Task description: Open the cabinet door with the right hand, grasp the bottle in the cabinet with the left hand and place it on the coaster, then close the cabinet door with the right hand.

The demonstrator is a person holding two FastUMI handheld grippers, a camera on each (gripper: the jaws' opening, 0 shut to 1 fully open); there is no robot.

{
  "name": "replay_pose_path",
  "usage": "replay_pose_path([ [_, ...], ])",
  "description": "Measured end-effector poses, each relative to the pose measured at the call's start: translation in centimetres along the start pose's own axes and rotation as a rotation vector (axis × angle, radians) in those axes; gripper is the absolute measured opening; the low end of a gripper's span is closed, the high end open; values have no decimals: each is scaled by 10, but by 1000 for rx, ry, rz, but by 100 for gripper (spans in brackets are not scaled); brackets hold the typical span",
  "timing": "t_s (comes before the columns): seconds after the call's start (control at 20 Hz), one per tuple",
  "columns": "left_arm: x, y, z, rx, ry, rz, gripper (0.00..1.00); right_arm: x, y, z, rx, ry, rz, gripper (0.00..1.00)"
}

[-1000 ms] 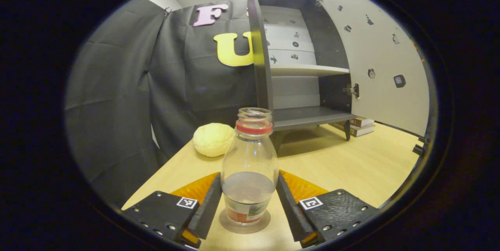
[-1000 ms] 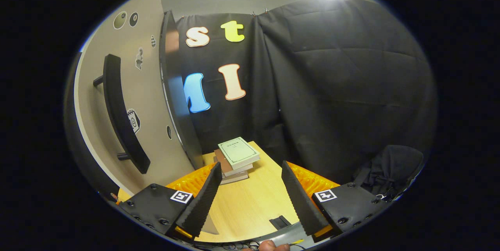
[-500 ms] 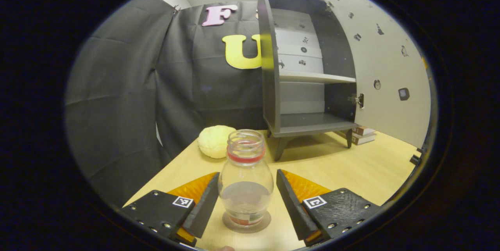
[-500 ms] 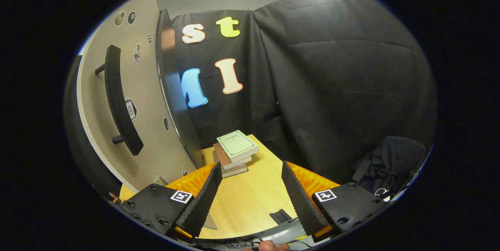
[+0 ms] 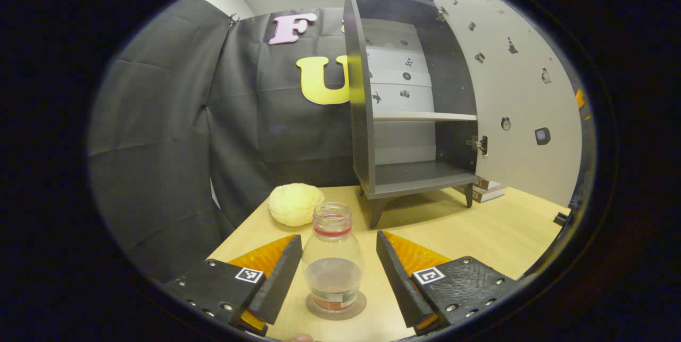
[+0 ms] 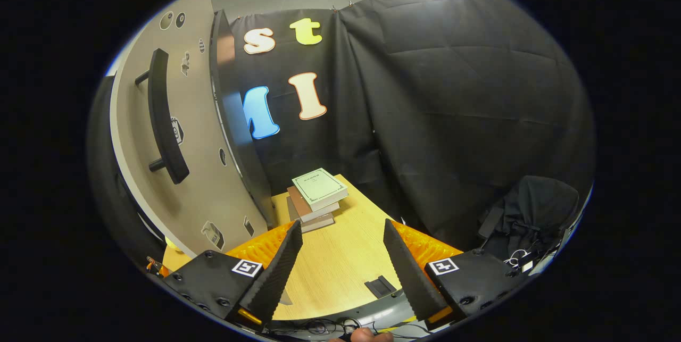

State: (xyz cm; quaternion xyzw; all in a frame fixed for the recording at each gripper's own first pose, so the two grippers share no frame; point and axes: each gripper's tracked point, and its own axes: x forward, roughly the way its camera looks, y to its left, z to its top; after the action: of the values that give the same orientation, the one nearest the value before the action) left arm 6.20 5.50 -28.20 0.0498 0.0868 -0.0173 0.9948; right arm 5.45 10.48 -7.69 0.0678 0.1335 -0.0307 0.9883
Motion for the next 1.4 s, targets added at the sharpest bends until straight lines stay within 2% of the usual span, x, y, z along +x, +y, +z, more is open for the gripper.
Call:
replay_pose_path([
  [0.35,-8,9,24,-15,-36,13,84,-1,0,-15,17,11,9,98],
  [0.4,-8,11,24,-8,-33,16,86,0,1,-18,23,18,11,98],
  [0.5,-11,15,25,-7,-30,25,84,-1,2,-24,30,30,15,98],
  [0.55,-14,16,29,-10,-39,27,86,-1,2,-26,29,33,15,98],
  [0.6,-17,18,35,-13,-49,29,84,-2,2,-26,27,31,14,98],
  [0.7,-24,18,53,-33,-78,26,86,-2,0,-23,23,19,9,98],
  [0.85,-35,20,94,-36,-146,21,84,-5,-1,-20,26,3,9,98],
  [1.0,-46,22,129,-31,-185,30,84,-10,2,-9,1,-21,21,98],
  [1.15,-54,19,153,-18,-156,32,83,-15,16,10,-30,-54,56,98],
  [1.4,-71,-5,177,-117,-65,-47,86,-23,50,55,-113,-140,128,97],
])
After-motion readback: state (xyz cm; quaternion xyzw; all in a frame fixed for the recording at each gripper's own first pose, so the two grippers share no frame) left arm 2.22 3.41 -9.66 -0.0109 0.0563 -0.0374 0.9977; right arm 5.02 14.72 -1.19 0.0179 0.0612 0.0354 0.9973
